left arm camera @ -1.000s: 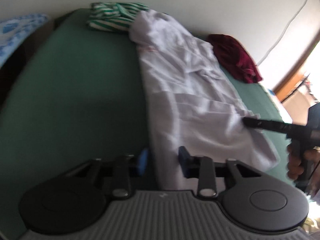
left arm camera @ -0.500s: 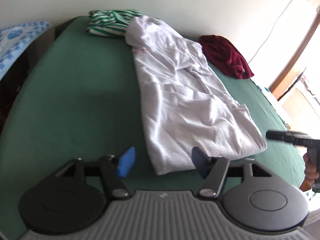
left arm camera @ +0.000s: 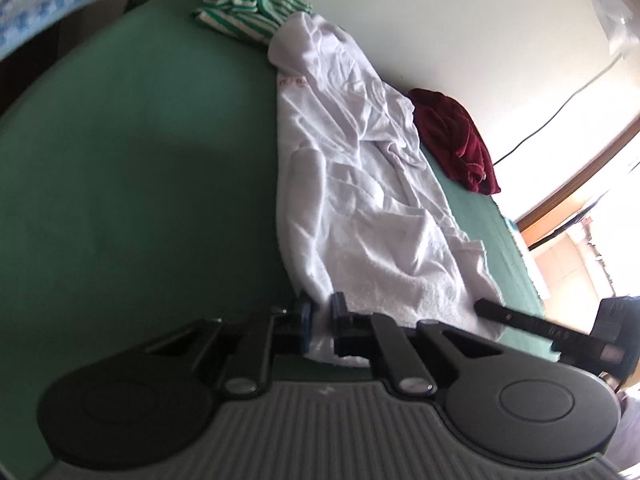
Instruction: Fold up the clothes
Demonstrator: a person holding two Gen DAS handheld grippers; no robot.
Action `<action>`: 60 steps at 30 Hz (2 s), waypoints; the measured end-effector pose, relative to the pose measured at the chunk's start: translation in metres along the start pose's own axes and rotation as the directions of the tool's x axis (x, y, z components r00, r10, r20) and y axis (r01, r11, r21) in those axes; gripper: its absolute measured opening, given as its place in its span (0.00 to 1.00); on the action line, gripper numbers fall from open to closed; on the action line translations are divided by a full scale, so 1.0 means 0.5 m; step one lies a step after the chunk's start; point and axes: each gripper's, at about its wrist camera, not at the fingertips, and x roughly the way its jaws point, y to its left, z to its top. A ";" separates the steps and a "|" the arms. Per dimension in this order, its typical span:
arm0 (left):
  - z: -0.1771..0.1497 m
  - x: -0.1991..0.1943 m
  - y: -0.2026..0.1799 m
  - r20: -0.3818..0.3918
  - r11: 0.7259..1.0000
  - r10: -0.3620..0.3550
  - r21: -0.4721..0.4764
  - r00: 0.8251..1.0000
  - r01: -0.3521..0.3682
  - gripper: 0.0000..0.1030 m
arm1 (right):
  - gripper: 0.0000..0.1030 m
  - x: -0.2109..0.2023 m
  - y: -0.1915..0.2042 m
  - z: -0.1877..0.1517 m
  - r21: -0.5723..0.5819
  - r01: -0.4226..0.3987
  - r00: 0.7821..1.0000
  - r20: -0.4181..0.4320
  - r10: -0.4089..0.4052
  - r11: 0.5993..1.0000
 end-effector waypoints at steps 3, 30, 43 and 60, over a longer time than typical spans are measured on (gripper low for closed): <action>-0.003 -0.011 -0.010 0.005 1.000 -0.019 -0.014 1.000 0.019 0.00 | 0.07 -0.012 -0.015 0.007 0.057 -0.032 0.999 -0.030 0.034 0.998; 0.071 0.037 -0.054 -0.053 0.967 0.078 0.246 0.996 -0.062 0.29 | 0.21 -0.027 0.072 0.004 -0.429 0.117 0.990 -0.022 -0.140 0.896; 0.102 0.003 -0.071 0.079 0.929 0.096 0.351 0.992 -0.118 0.27 | 0.34 -0.074 0.122 0.015 -0.518 0.094 0.994 0.097 -0.052 0.850; 0.033 0.040 -0.147 -0.078 0.869 -0.011 0.492 0.997 0.048 0.77 | 0.03 0.107 0.166 0.041 -0.513 -0.149 0.987 -0.131 0.095 0.845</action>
